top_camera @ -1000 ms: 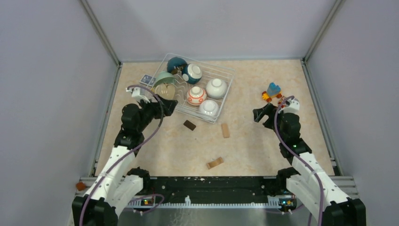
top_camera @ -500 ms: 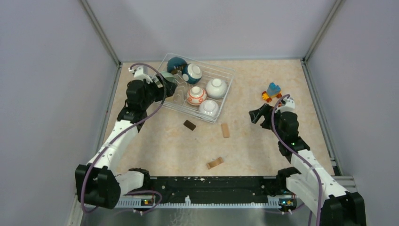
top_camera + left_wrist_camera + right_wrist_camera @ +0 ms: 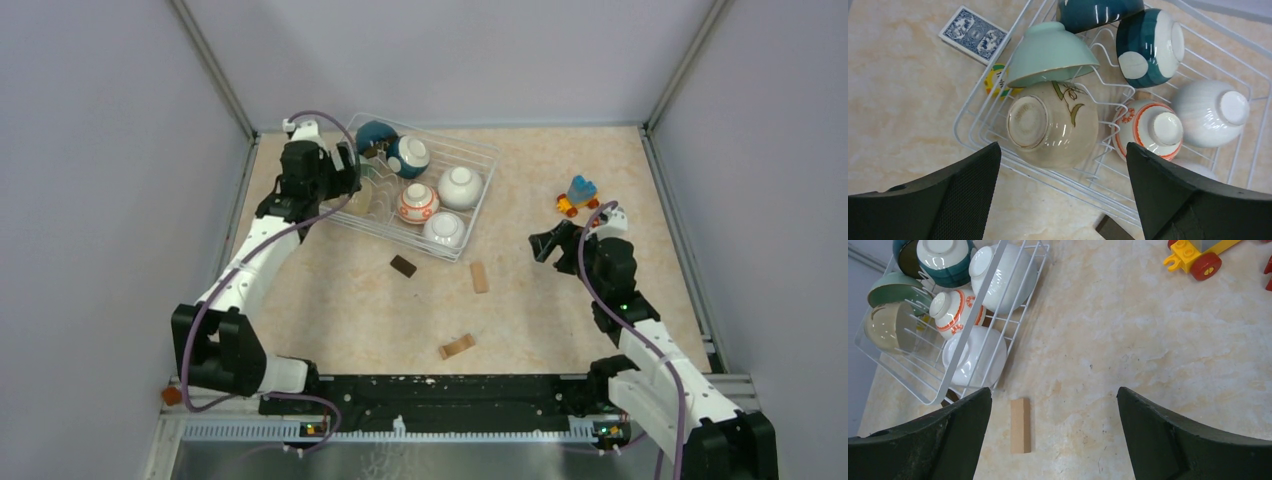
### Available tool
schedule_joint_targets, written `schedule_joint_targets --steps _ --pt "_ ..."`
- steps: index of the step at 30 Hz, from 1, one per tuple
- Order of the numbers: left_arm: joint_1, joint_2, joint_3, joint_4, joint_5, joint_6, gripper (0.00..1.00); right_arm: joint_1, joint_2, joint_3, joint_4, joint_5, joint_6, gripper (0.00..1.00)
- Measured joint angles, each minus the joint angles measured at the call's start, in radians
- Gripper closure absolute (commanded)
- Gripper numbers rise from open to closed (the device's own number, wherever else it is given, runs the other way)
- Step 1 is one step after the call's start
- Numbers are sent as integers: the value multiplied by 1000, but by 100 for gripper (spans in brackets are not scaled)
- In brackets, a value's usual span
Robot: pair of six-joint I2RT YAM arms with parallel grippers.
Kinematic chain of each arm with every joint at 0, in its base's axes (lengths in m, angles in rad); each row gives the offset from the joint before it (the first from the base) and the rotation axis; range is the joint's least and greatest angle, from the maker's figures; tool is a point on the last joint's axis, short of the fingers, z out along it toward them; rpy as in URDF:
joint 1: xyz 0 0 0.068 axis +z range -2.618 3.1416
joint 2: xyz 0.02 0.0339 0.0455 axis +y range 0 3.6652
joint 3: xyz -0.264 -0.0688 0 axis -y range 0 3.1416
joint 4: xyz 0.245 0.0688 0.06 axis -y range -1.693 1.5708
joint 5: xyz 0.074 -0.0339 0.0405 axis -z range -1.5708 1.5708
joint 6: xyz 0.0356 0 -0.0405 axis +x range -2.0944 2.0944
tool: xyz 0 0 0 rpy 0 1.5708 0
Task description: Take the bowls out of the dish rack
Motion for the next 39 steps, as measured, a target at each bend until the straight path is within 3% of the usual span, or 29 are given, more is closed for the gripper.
schedule_joint_targets --steps 11,13,18,31,34,36,39 --pt "-92 235 254 -117 -129 230 3 0 0 0 14 -21 9 5" --pt "-125 284 299 -101 -133 294 5 0 3 0 14 -28 9 6" --pt "-165 377 377 -48 -131 406 23 0 11 0 14 -47 18 7" --pt "-162 557 498 66 -72 847 1 0 67 39 -19 -87 10 9" --pt "-162 623 550 57 -77 924 2 0 68 61 -21 -87 -1 9" --pt "-163 670 576 53 -92 977 12 0 68 72 -23 -87 -8 9" --pt "-164 714 612 35 -116 1020 16 0 75 76 -31 -86 -17 9"
